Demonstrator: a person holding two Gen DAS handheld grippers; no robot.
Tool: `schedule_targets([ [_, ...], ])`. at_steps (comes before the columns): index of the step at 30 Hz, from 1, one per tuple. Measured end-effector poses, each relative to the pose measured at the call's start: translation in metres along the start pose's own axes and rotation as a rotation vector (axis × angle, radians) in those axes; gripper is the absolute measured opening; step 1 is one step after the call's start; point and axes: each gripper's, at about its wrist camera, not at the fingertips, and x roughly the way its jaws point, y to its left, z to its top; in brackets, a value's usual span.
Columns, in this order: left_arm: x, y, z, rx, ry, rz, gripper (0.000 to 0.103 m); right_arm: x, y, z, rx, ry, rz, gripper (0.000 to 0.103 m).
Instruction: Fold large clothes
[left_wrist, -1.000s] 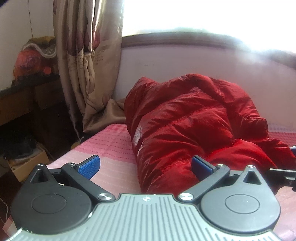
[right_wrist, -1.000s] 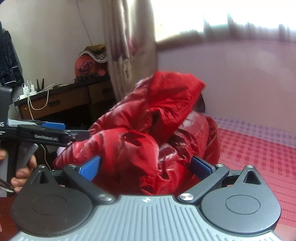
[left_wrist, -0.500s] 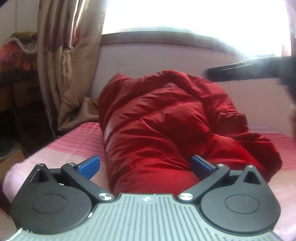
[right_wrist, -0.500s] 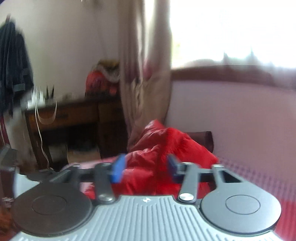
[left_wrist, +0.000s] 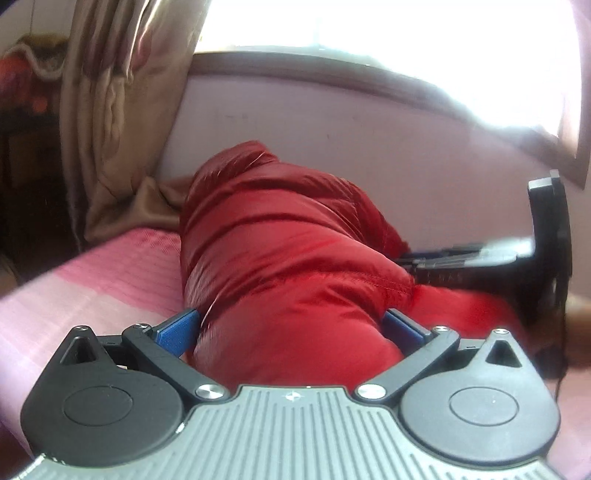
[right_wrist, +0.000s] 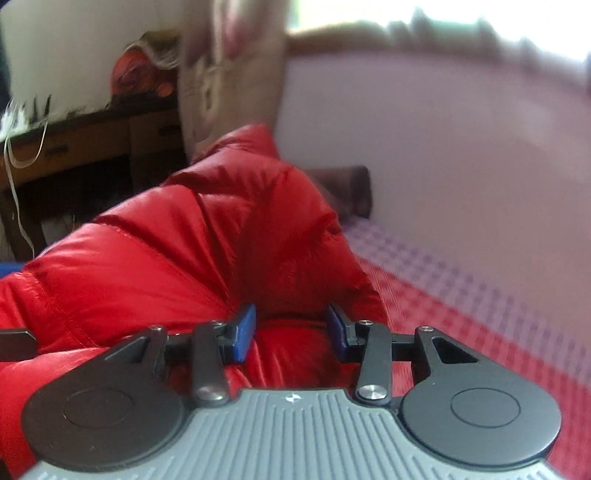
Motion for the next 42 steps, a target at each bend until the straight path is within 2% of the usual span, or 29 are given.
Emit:
schedule_targets([
  [5, 0.009, -0.018, -0.008, 0.078, -0.023, 0.047, 0.103, 0.012, -0.011, -0.029, 0.076, -0.047, 0.026, 0.041],
  [9, 0.018, -0.021, -0.011, 0.105, -0.020, 0.052, 0.103, 0.017, -0.025, -0.054, 0.141, -0.095, 0.039, 0.041],
  [14, 0.019, -0.025, -0.018, 0.161, -0.022, 0.084, 0.103, 0.022, -0.031, -0.058, 0.206, -0.119, 0.040, 0.043],
  [16, 0.019, -0.023, -0.017, 0.154, -0.007, 0.081, 0.103, 0.016, -0.031, -0.050, 0.194, -0.099, 0.025, 0.049],
  [20, 0.018, -0.015, -0.016, 0.115, 0.009, 0.075, 0.103, -0.007, -0.031, -0.033, 0.204, -0.077, 0.004, 0.068],
  [26, 0.012, -0.019, -0.014, 0.116, 0.000, 0.095, 0.103, -0.059, 0.005, -0.022, 0.106, -0.180, 0.004, 0.072],
  [29, 0.002, -0.024, -0.013, 0.137, -0.009, 0.110, 0.103, -0.087, 0.036, -0.031, 0.062, -0.235, 0.033, 0.073],
  [32, -0.006, -0.028, -0.012, 0.161, -0.015, 0.127, 0.103, -0.103, 0.062, -0.051, 0.002, -0.271, -0.002, 0.073],
  [33, -0.007, -0.028, -0.012, 0.162, -0.015, 0.133, 0.103, -0.101, 0.066, -0.058, -0.007, -0.257, -0.017, 0.072],
  [36, -0.012, -0.029, -0.012, 0.156, -0.001, 0.129, 0.103, -0.076, 0.061, -0.077, 0.048, -0.130, -0.017, 0.069],
  [39, -0.019, -0.031, -0.011, 0.170, 0.002, 0.151, 0.103, -0.061, 0.048, -0.086, 0.160, -0.086, 0.034, 0.069],
  [42, -0.030, -0.035, -0.011, 0.188, -0.012, 0.165, 0.103, -0.060, 0.044, -0.083, 0.203, -0.074, 0.046, 0.070],
])
